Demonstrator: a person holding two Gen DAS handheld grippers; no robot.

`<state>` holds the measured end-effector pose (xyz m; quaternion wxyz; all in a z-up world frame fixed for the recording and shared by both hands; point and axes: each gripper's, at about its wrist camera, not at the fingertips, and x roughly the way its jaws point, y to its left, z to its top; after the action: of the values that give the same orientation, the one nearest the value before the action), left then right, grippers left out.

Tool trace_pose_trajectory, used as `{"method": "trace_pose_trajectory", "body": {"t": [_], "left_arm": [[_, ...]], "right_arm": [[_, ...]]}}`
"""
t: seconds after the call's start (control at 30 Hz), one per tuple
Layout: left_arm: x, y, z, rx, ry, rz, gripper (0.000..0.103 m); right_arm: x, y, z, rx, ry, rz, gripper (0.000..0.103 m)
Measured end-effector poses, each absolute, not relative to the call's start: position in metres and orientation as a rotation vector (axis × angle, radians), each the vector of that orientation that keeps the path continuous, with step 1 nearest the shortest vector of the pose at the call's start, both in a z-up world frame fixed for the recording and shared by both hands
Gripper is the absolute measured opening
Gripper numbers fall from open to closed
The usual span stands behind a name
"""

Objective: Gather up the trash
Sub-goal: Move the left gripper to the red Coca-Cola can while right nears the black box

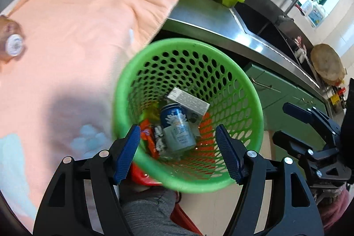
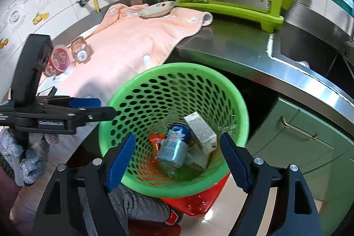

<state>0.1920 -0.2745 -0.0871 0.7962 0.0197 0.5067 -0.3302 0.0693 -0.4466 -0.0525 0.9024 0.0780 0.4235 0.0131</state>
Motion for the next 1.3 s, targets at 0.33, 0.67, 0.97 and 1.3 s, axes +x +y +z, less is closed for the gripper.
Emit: {"method": "trace_pose_trajectory", "body": {"t": [0.33,0.67,0.97,1.3], "left_arm": [[0.177,-0.194,-0.057,0.046,0.994,-0.613,0.07],[0.17,-0.08,-0.031,-0.025,0.92,-0.422,0.07],[0.163,0.024,-0.008,-0.088,0.857,-0.205,0.07],[0.16,0.091,0.0,-0.138,0.84,-0.064,0.07]], "right_arm": [[0.087,-0.393,-0.04,0.094,0.862,0.124,0.076],[0.117,-0.315,-0.03,-0.01,0.858,0.27,0.077],[0.15,-0.23,-0.021,-0.109,0.846,0.44,0.077],[0.177,-0.146,-0.017,-0.206,0.828,0.587,0.077]]}}
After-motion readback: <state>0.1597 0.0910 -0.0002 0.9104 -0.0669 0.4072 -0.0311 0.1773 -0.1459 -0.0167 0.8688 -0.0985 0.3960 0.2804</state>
